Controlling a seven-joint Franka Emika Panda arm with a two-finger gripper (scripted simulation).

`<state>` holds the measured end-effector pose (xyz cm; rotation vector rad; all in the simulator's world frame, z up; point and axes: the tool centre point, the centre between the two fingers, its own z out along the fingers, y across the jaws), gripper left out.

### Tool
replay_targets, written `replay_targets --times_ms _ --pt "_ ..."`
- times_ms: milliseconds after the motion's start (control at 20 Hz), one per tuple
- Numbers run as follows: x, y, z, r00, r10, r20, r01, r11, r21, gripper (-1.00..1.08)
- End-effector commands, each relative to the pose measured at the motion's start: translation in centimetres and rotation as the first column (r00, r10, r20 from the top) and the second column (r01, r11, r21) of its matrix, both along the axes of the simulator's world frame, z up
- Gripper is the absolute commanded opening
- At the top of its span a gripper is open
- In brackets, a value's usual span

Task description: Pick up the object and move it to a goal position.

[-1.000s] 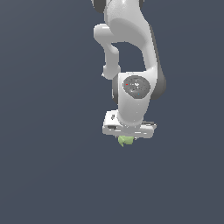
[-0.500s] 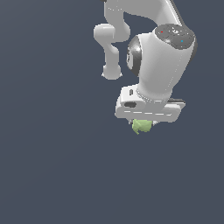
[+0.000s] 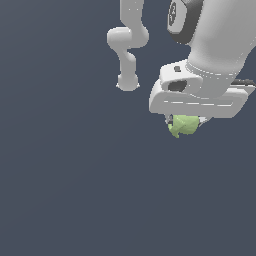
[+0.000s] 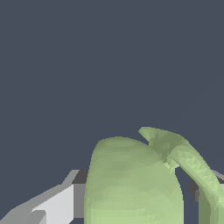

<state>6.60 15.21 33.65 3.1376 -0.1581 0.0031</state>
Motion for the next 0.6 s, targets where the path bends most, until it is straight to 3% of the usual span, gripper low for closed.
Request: replay_targets --times_ms 0,550 --pt "0.0 0.6 1.4 1.000 -0.001 -0.002 0.001 1.000 -0.001 -1.00" --pt "0.1 1.7 3.5 1.000 -0.001 -0.002 0.001 1.000 0.000 -1.00"
